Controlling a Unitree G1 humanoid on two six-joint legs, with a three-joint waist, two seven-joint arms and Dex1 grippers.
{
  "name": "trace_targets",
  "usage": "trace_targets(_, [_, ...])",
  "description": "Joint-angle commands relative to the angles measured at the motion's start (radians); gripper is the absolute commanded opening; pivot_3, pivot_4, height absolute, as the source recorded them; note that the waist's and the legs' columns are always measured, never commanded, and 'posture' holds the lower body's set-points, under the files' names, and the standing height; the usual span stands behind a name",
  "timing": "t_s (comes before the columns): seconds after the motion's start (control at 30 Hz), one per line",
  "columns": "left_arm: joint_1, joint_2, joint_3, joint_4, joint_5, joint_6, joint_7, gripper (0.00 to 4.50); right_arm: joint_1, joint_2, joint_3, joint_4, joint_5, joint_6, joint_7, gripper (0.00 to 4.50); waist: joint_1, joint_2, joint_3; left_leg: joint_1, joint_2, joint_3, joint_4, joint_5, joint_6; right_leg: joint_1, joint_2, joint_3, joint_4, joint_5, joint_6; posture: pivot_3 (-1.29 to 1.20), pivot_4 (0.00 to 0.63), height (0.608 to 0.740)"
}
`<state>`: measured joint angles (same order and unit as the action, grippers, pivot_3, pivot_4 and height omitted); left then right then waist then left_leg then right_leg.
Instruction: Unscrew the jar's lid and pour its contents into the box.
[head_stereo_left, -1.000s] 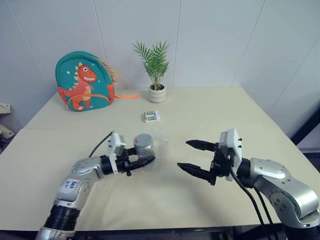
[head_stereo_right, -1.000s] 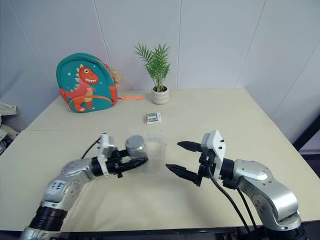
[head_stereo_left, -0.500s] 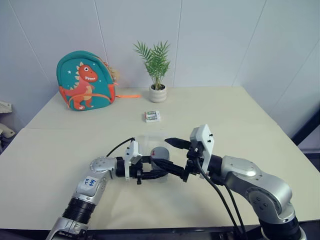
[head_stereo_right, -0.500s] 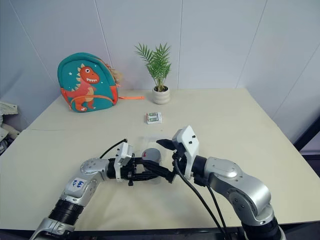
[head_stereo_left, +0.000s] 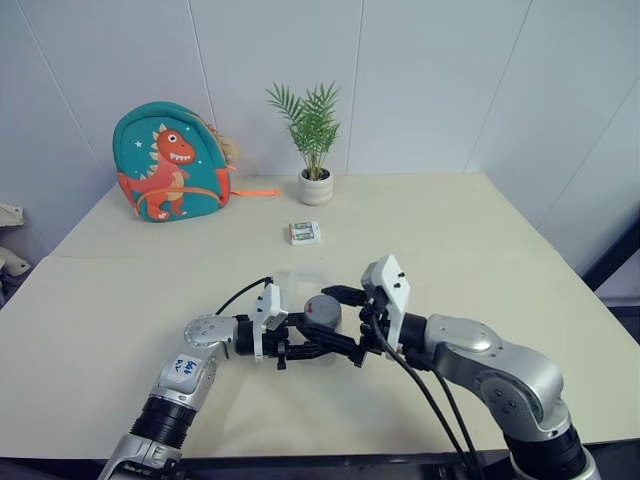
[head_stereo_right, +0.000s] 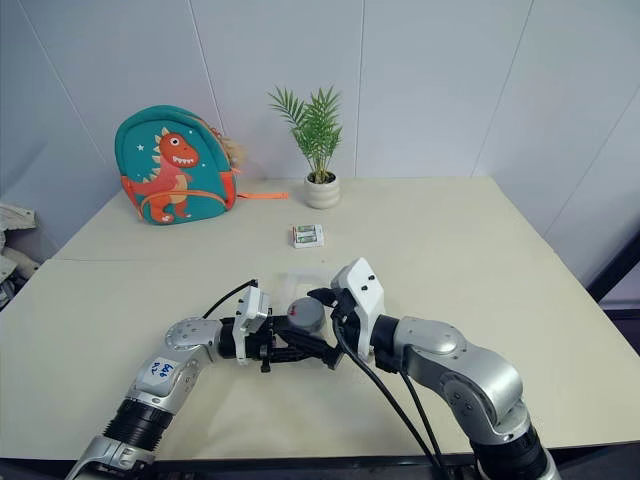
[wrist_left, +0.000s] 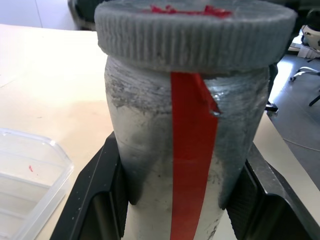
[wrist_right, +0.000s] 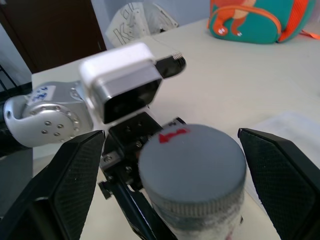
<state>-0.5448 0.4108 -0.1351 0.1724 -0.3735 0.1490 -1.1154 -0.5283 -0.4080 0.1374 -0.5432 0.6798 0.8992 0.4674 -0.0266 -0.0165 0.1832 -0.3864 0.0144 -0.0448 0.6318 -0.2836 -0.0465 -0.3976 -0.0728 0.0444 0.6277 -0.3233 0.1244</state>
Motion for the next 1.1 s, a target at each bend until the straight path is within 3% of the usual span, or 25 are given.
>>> trace_targets(0.03, [-0.016, -0.003, 0.018, -0.027, -0.002, -0.014, 0.002, 2.10, -0.013, 0.014, 0.002, -0.009, -0.010, -0.025, 0.006, 4.50, 0.000, 0.000, 0.000, 0.000, 0.000, 0.000, 0.000, 0.000, 0.000, 0.000, 0.000, 0.000, 0.000, 0.000, 0.000, 0.00, 0.150, 0.740])
trace_targets(0.13, [-0.014, -0.002, 0.018, -0.032, -0.002, -0.013, 0.002, 2.10, -0.011, 0.021, 0.003, 0.000, -0.020, -0.036, 0.010, 4.50, 0.000, 0.000, 0.000, 0.000, 0.000, 0.000, 0.000, 0.000, 0.000, 0.000, 0.000, 0.000, 0.000, 0.000, 0.000, 0.00, 0.150, 0.740])
trace_targets(0.23, [-0.015, 0.000, 0.018, -0.034, -0.002, -0.011, 0.002, 2.10, -0.009, 0.029, 0.002, 0.008, -0.027, -0.048, 0.015, 3.97, 0.000, 0.000, 0.000, 0.000, 0.000, 0.000, 0.000, 0.000, 0.000, 0.000, 0.000, 0.000, 0.000, 0.000, 0.000, 0.00, 0.150, 0.740])
trace_targets(0.33, [-0.016, 0.001, 0.019, -0.033, -0.001, -0.011, 0.002, 2.10, -0.008, 0.034, 0.004, 0.015, -0.033, -0.062, 0.023, 2.94, 0.000, 0.000, 0.000, 0.000, 0.000, 0.000, 0.000, 0.000, 0.000, 0.000, 0.000, 0.000, 0.000, 0.000, 0.000, 0.00, 0.150, 0.740])
trace_targets(0.4, [-0.017, 0.002, 0.019, -0.031, 0.000, -0.011, 0.000, 2.10, -0.007, 0.041, 0.002, 0.019, -0.038, -0.075, 0.028, 2.60, 0.000, 0.000, 0.000, 0.000, 0.000, 0.000, 0.000, 0.000, 0.000, 0.000, 0.000, 0.000, 0.000, 0.000, 0.000, 0.00, 0.150, 0.740])
trace_targets(0.63, [-0.012, 0.003, 0.016, -0.036, 0.000, -0.015, -0.012, 2.10, -0.011, 0.043, -0.010, 0.027, -0.020, -0.100, 0.093, 2.60, 0.000, 0.000, 0.000, 0.000, 0.000, 0.000, 0.000, 0.000, 0.000, 0.000, 0.000, 0.000, 0.000, 0.000, 0.000, 0.00, 0.150, 0.740])
trace_targets(0.87, [-0.030, 0.002, -0.004, -0.026, -0.007, -0.018, -0.078, 2.10, -0.061, -0.068, -0.008, 0.075, 0.030, -0.147, 0.386, 2.60, 0.000, 0.000, 0.000, 0.000, 0.000, 0.000, 0.000, 0.000, 0.000, 0.000, 0.000, 0.000, 0.000, 0.000, 0.000, 0.00, 0.150, 0.740])
trace_targets(1.1, [-0.036, 0.007, -0.050, -0.043, -0.007, -0.012, -0.169, 2.10, -0.203, -0.174, 0.042, 0.237, -0.012, -0.215, 0.704, 2.60, -0.002, 0.001, 0.000, 0.000, 0.000, 0.000, 0.001, 0.000, 0.000, 0.000, 0.001, 0.000, 0.001, 0.000, 0.000, 0.00, 0.150, 0.740])
